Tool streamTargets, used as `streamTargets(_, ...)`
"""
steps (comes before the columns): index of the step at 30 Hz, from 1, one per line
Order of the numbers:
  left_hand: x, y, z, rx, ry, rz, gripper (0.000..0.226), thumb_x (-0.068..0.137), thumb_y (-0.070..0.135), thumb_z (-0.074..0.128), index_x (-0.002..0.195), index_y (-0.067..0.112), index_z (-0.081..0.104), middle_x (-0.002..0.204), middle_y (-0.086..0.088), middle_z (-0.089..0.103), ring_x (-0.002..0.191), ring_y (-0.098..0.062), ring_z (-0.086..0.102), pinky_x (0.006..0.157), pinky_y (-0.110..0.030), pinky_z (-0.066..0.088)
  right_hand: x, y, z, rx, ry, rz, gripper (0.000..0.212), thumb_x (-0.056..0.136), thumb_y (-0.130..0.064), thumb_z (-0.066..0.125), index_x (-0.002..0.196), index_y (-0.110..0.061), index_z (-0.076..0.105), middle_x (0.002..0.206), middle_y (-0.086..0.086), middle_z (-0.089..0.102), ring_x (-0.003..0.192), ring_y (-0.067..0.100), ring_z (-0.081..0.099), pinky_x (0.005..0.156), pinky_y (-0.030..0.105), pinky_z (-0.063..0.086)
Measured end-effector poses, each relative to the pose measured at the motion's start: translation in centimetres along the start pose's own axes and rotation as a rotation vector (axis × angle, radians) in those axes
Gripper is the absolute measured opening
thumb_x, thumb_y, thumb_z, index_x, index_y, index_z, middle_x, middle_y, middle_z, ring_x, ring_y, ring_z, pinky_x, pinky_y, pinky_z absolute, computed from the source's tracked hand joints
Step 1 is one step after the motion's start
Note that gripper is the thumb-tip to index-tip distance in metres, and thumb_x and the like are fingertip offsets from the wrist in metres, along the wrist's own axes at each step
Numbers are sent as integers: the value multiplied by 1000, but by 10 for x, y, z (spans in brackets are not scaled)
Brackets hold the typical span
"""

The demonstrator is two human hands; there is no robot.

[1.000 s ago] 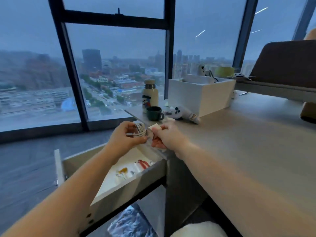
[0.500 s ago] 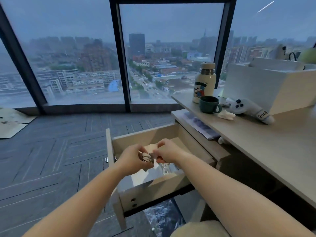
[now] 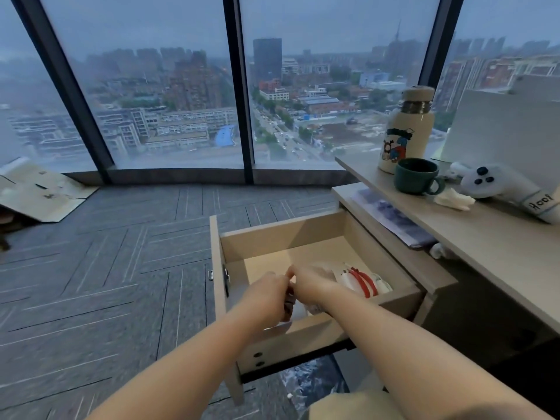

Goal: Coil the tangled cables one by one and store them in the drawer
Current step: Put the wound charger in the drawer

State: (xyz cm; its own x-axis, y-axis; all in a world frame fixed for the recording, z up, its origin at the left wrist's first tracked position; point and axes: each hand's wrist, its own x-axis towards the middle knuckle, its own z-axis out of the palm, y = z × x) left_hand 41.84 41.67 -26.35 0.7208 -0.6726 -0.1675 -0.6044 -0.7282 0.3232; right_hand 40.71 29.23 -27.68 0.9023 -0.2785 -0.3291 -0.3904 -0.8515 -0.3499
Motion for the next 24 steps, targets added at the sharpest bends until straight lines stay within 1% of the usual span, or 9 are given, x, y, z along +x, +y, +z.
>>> streamTargets(2,2,-2,5,61,5,4,31,82,28,64,110,17,56,106,-5,53,79,-21,56,71,-27,47,3,3,1,-41,-14,-14,30,88,-22,45,113,-34,59,106,6,51,98,27,47,70,29,47)
streamTargets(5,5,-1,8,75,-29,36,30,85,38,61,108,19,59,106,-5,56,87,-25,59,77,-31,49,10,6,3,-55,-36,-53,34,82,-17,46,105,-34,65,113,8,51,102,28,45,82,32,50)
streamTargets(8,9,-4,12,56,-17,88,11,87,30,63,93,22,58,102,-3,63,78,-17,55,69,-25,43,16,6,0,-186,-59,-136,39,84,-12,42,107,-36,63,111,6,59,108,29,43,90,34,39)
streamTargets(11,14,-5,11,70,-53,104,15,88,25,61,98,15,61,102,-7,65,82,-20,58,70,-28,45,20,7,-6,-301,-36,-206,41,85,-7,47,112,-34,61,111,1,62,112,23,49,93,36,26)
streamTargets(13,17,-4,8,107,-70,119,19,89,26,60,103,13,62,102,-8,65,88,-25,60,71,-31,47,22,9,-7,-332,-27,-212,40,83,-6,50,111,-34,61,112,-1,62,115,21,47,92,36,24)
streamTargets(17,19,-2,2,237,-82,89,20,86,21,59,106,22,60,102,-2,64,90,-24,59,64,-31,44,25,14,-4,-344,-49,-213,39,83,-6,51,109,-32,62,115,2,58,121,24,39,88,37,24)
streamTargets(20,20,-1,-2,227,-109,93,21,87,20,57,107,26,61,105,1,64,94,-23,59,65,-31,46,26,17,-3,-279,-58,-196,45,84,-4,47,115,-33,61,123,7,54,127,26,33,96,37,26)
streamTargets(22,20,-2,-5,160,-148,102,22,87,21,58,105,30,65,106,6,65,95,-19,60,68,-32,49,26,19,-2,-211,-58,-197,41,87,-9,46,115,-34,62,125,7,53,127,26,32,100,37,25)
streamTargets(24,19,-3,-5,113,-203,104,23,86,20,60,103,33,69,105,9,67,95,-16,62,71,-33,51,28,22,0,-150,-56,-197,31,90,-22,47,113,-36,63,125,6,55,124,26,35,99,35,25)
